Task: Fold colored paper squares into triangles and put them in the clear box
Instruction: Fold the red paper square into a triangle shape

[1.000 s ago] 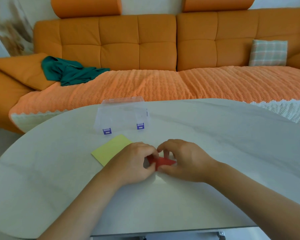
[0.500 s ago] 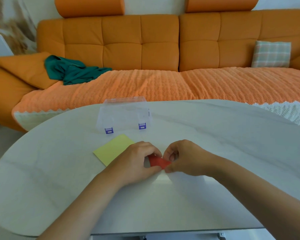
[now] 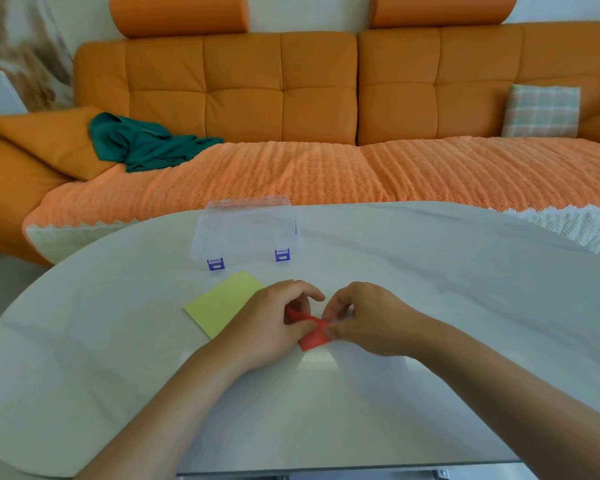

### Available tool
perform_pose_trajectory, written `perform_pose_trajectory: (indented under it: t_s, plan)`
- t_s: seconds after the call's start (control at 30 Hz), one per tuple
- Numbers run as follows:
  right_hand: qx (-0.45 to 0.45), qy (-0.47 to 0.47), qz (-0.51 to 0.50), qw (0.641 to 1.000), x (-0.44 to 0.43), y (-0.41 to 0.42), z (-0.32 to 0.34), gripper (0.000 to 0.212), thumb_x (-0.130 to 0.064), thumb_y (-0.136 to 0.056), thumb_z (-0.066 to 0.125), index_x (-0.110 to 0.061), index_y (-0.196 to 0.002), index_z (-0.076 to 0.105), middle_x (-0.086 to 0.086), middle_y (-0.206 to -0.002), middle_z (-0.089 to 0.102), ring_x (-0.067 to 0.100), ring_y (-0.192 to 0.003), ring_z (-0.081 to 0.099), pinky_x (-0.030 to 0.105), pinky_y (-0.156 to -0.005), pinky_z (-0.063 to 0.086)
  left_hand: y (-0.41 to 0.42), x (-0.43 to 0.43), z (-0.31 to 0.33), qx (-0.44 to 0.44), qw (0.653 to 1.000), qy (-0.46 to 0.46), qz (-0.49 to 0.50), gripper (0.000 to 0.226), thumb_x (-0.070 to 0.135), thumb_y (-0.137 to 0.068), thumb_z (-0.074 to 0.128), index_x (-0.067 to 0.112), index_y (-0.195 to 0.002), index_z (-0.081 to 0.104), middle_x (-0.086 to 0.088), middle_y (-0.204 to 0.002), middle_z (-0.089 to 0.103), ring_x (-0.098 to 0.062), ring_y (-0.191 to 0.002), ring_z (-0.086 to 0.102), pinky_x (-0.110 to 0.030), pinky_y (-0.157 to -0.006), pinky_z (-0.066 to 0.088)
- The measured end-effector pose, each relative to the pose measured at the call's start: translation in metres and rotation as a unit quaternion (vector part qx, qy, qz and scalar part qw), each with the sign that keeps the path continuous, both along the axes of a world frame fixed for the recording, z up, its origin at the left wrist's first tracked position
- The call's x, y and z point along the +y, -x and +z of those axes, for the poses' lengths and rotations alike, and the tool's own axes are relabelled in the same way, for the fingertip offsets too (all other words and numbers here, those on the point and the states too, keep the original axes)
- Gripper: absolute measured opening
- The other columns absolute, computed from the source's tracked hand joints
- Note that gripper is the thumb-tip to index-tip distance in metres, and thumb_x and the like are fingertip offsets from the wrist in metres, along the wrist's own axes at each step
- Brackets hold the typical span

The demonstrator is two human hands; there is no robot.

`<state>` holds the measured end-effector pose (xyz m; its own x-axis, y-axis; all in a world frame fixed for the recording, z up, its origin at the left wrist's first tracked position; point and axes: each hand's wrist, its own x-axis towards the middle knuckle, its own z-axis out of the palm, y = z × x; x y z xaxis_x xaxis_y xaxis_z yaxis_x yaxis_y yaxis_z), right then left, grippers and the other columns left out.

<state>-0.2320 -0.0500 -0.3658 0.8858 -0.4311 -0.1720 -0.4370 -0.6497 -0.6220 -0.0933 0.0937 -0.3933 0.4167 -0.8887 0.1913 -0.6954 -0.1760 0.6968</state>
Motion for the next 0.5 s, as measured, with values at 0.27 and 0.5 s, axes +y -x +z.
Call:
perform_pose_trajectory:
  t_s: [0.27, 0.5]
  plan:
    - [-0.119, -0.016, 0.054, 0.991, -0.006, 0.01, 0.015, 0.049, -0.007, -0.083, 0.058, -0.046, -0.112, 0.058, -0.023, -0.112, 0.062, 0.006, -0.084, 0.065, 0.017, -0.072, 0.052, -0.001, -0.002, 0.015, 0.273, 0.954, 0.086, 0.091, 0.02, 0.012, -0.087, 0.073, 0.028, -0.1, 0.073, 0.009, -0.076, 0.068, -0.009, -0.073, 0.064, -0.024, -0.077, 0.054]
    - [-0.212, -0.084, 0.005, 0.974, -0.004, 0.004, 0.014, 0.012, -0.026, -0.092, 0.071, -0.036, -0.086, 0.075, -0.015, -0.077, 0.071, 0.004, -0.069, 0.066, 0.009, -0.059, 0.044, -0.003, 0.003, 0.027, 0.382, 0.92, 0.058, 0.068, 0.016, 0.014, -0.094, 0.065, 0.021, -0.107, 0.073, -0.009, -0.09, 0.071, -0.023, -0.086, 0.061, -0.036, -0.083, 0.05]
